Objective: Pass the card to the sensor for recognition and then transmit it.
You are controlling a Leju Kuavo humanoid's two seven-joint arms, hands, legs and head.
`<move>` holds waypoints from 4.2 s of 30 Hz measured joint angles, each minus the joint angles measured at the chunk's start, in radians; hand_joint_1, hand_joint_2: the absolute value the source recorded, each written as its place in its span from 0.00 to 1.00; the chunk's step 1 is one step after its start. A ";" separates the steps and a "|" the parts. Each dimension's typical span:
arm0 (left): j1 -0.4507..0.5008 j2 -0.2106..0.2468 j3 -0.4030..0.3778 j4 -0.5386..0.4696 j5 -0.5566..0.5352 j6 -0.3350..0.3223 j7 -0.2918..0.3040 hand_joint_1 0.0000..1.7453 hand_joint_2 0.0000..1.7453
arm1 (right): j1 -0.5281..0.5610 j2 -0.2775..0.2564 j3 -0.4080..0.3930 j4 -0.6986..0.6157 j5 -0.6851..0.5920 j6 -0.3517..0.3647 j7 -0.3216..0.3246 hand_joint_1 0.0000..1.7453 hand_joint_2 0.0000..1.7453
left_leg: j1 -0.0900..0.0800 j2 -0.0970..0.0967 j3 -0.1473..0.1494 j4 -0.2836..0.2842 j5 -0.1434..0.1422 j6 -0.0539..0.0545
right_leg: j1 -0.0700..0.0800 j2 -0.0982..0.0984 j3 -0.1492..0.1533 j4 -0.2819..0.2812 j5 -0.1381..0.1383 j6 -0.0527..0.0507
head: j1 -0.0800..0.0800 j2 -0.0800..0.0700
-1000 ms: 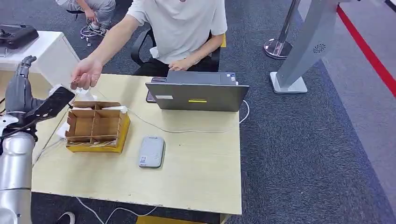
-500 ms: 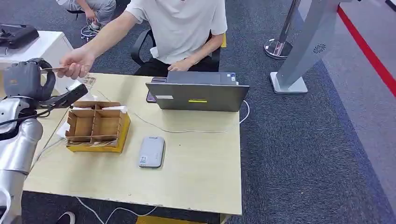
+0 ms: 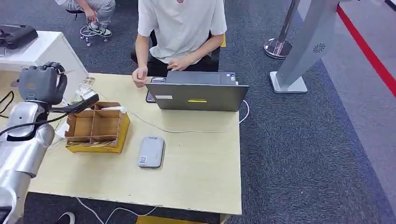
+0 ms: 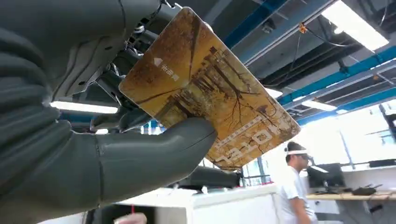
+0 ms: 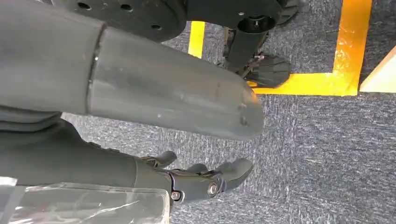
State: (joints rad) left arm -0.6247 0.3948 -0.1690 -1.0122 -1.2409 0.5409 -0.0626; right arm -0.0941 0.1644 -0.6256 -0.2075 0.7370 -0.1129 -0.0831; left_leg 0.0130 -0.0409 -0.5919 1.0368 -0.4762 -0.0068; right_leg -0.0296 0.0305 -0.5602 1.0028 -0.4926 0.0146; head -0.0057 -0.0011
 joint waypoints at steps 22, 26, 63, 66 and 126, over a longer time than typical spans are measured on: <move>0.336 -0.143 -0.276 -0.415 -0.080 -0.333 0.126 1.00 1.00 | 0.032 0.021 -0.058 0.006 -0.044 -0.025 -0.038 0.00 0.00 | 0.000 0.000 -0.001 0.000 -0.001 0.000 | 0.000 -0.001 -0.001 0.000 0.000 0.000 | 0.000 0.000; 0.329 -0.162 -0.285 -0.331 -0.084 -0.421 0.176 1.00 1.00 | 0.032 0.022 -0.070 0.006 -0.039 -0.019 -0.031 0.00 0.00 | 0.000 0.000 -0.001 0.000 -0.001 0.000 | 0.000 -0.001 -0.001 0.000 0.000 0.000 | 0.000 0.000; 0.285 -0.135 -0.263 -0.438 -0.039 -0.181 0.127 1.00 1.00 | 0.037 0.023 -0.091 0.006 0.014 -0.028 -0.030 0.00 0.00 | 0.001 -0.002 -0.002 0.000 0.000 0.000 | 0.000 -0.003 -0.001 0.000 0.000 0.000 | 0.000 0.000; 0.223 -0.101 -0.226 -0.427 -0.036 -0.186 0.151 1.00 1.00 | 0.037 0.023 -0.091 0.006 0.025 -0.021 -0.030 0.00 0.00 | 0.002 -0.002 -0.002 0.000 0.001 -0.002 | 0.001 -0.002 -0.001 0.000 0.001 -0.001 | 0.001 0.000; 0.377 0.018 -0.161 -0.621 -0.031 -0.365 0.121 0.00 1.00 | 0.035 0.034 -0.142 0.006 0.015 -0.038 -0.024 0.00 0.00 | 0.007 0.000 -0.005 0.000 0.003 -0.006 | 0.006 -0.001 -0.005 0.001 0.003 -0.005 | 0.002 0.000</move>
State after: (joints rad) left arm -0.2478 0.4124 -0.3300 -1.6330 -1.2722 0.1759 0.0579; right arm -0.0590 0.1984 -0.7679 -0.2010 0.7523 -0.1507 -0.1072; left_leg 0.0195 -0.0412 -0.5967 1.0368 -0.4732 -0.0128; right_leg -0.0233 0.0295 -0.5653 1.0036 -0.4892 0.0091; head -0.0038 -0.0011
